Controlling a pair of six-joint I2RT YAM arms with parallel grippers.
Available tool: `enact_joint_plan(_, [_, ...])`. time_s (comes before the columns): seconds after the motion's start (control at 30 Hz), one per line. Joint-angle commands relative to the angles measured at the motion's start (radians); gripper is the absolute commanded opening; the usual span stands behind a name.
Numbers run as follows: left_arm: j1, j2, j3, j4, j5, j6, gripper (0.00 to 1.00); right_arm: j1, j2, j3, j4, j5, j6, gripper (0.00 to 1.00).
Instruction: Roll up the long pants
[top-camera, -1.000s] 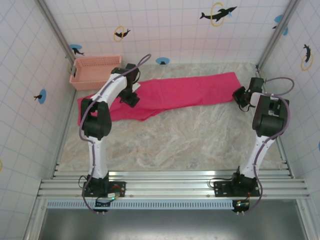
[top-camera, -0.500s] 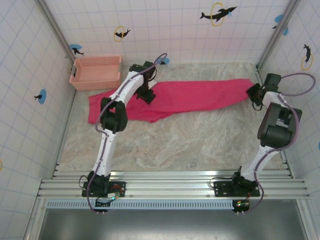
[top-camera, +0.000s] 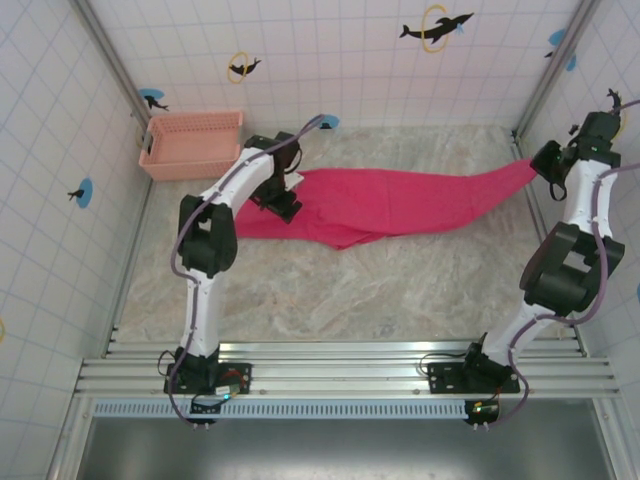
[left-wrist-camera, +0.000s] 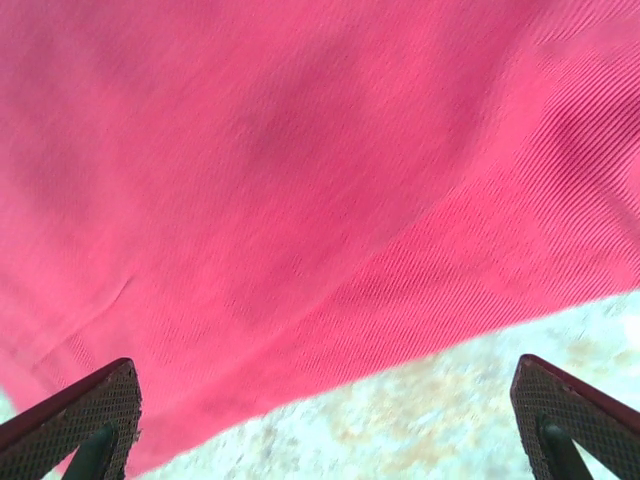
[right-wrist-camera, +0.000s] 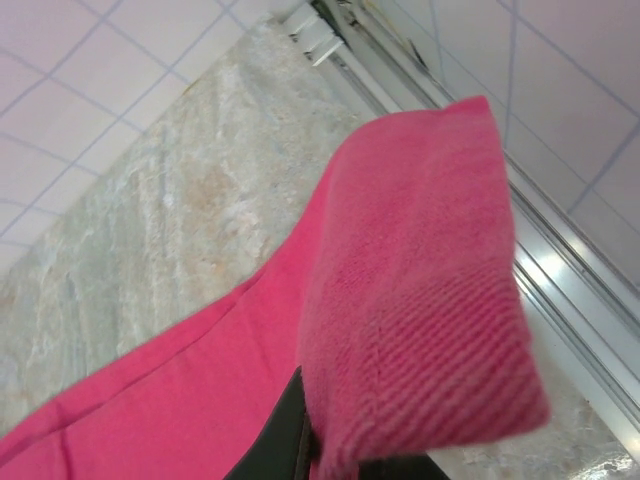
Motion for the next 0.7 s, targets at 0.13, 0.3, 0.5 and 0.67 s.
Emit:
enact_joint_plan(0.13, [0.233, -0.131, -0.154, 0.023, -0.069, 0.043, 0.97, 0.089, -0.129, 0.233, -0.083, -0.14, -0.091, 0.0])
enact_joint_plan(0.3, [0.352, -0.139, -0.201, 0.051, -0.01, 0.03, 0.97, 0.222, -0.013, 0.512, -0.225, -0.194, -0.14, 0.0])
enact_joint_plan(0.5, [0.4, -0.082, -0.184, 0.045, 0.024, 0.01, 0.97, 0.521, 0.057, 0.577, -0.252, -0.12, -0.16, 0.0])
enact_joint_plan(0.67, [0.42, -0.071, -0.199, 0.064, 0.045, 0.005, 0.97, 0.761, 0.115, 0.548, -0.182, -0.009, -0.131, 0.0])
